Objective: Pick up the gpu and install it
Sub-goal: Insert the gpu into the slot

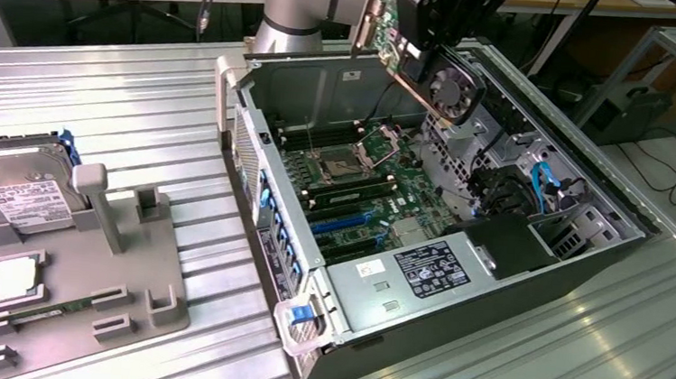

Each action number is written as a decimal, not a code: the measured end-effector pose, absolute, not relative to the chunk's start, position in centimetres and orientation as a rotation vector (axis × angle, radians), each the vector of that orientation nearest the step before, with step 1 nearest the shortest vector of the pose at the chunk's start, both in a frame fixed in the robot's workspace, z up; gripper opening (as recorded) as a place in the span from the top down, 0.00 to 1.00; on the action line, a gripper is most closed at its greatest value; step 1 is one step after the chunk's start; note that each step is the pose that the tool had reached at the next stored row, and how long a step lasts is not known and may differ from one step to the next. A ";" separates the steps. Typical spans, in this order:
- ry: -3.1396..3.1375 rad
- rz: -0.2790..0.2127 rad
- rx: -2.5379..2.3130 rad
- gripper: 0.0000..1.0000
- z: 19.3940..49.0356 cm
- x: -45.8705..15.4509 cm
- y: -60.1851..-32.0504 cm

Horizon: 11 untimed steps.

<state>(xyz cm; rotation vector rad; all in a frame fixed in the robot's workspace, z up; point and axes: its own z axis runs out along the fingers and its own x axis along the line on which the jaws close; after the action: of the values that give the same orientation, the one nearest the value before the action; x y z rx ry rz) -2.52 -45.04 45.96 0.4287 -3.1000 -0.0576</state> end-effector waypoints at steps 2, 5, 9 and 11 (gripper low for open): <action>-3.096 -0.057 0.454 0.72 46.0 -2.5 -45.0; -3.087 -0.057 0.510 0.72 46.0 -2.5 -45.0; -3.074 -0.057 0.575 0.72 46.0 -2.5 -45.0; -3.068 -0.056 0.605 0.72 46.0 -2.5 -45.0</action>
<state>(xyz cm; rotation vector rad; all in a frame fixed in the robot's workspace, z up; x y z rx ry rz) -2.52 -45.04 45.96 0.6051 -3.0683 -0.0564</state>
